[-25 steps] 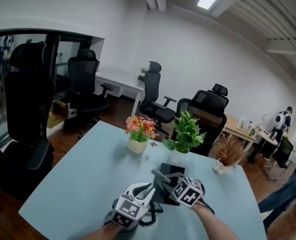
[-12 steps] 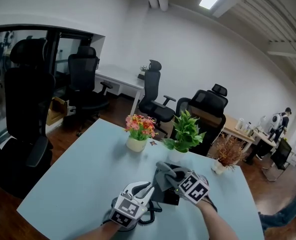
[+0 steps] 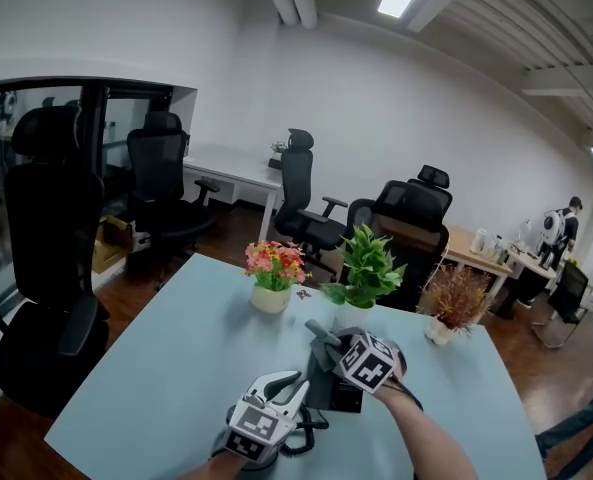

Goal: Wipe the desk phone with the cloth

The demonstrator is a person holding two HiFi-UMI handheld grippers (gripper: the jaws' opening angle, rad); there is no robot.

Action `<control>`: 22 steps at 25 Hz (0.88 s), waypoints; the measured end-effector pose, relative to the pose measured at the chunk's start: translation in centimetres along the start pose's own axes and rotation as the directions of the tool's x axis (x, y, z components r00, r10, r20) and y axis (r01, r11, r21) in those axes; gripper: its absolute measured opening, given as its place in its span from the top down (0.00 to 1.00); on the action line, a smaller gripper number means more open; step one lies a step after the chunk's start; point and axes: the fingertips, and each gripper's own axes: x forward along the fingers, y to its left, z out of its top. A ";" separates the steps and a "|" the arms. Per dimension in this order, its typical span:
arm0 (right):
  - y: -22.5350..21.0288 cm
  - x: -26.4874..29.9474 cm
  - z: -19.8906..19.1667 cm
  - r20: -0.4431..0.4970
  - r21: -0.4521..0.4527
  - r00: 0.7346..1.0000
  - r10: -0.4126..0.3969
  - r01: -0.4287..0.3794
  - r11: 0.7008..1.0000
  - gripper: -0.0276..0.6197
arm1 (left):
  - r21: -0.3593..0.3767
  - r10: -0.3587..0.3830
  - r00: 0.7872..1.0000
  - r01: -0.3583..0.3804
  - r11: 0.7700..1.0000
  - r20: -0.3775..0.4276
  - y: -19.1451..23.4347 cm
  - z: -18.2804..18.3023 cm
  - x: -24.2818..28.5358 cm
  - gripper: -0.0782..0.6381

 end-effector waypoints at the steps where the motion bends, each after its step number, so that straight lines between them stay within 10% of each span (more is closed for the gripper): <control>1: 1.0 -0.4 -0.1 -0.010 -0.027 1.000 0.013 -0.013 1.000 0.99 | 0.000 0.000 1.000 0.000 1.000 0.000 0.0 0.0 0.0 0.80; 12: 15.5 -6.5 -2.2 -0.085 -0.187 0.949 0.302 -0.313 0.931 0.98 | -0.019 0.004 1.000 -0.004 1.000 -0.003 0.3 0.1 -0.3 0.80; 22: -2.5 -4.9 -2.6 0.076 0.135 0.997 -0.020 0.010 0.991 0.98 | -0.044 -0.009 1.000 0.009 0.999 0.002 -0.2 0.1 -0.4 0.80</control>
